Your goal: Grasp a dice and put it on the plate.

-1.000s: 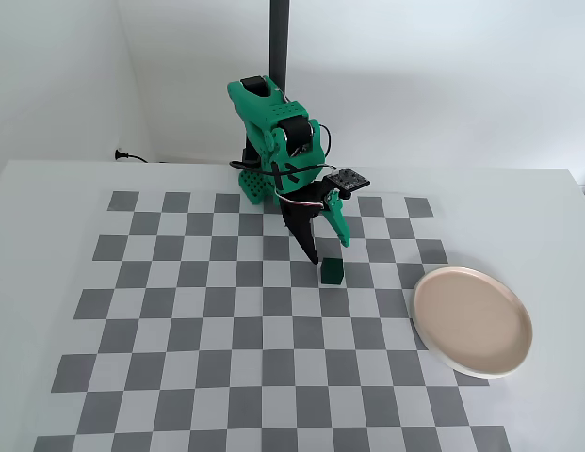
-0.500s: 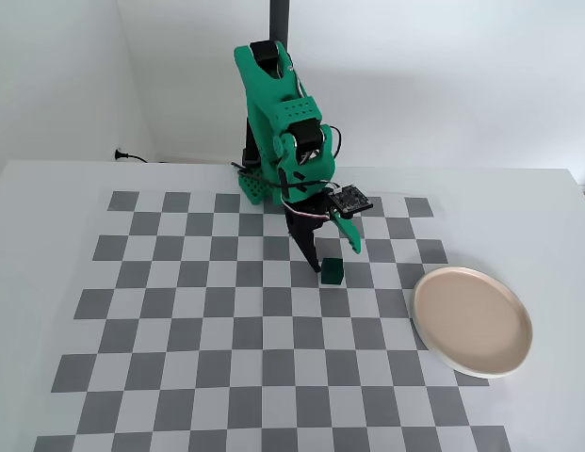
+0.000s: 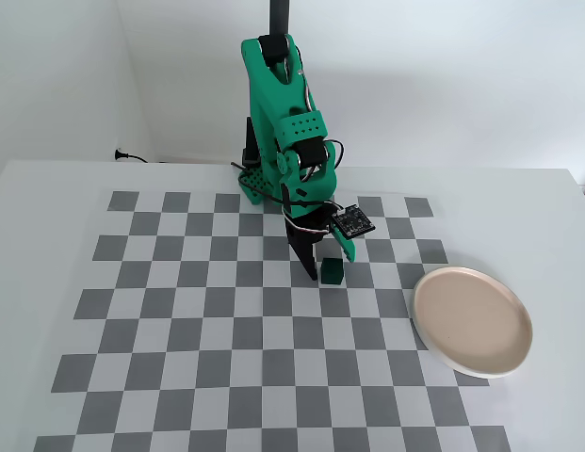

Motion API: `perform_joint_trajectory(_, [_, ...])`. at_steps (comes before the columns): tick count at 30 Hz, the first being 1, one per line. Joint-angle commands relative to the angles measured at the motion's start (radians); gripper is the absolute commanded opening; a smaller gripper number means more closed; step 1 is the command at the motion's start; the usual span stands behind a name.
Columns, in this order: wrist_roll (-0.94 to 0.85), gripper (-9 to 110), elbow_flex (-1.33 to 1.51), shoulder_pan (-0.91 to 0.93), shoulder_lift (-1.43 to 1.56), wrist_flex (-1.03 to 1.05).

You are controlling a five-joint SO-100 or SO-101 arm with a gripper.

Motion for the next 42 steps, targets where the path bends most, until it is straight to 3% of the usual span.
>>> perform_joint_trajectory(1, [-0.014, 27, -0.063, -0.008, -0.032, -0.034])
perform_joint_trajectory(11, [-0.020, 25, -0.052, -0.015, -0.169, -0.129])
perform_joint_trajectory(23, [-0.018, -4, -0.052, -0.018, -0.195, -0.150])
perform_joint_trajectory(32, [-0.006, -4, -0.057, -0.023, -0.124, -0.140])
perform_joint_trajectory(42, [0.000, -4, -0.255, -0.075, 0.014, 0.069])
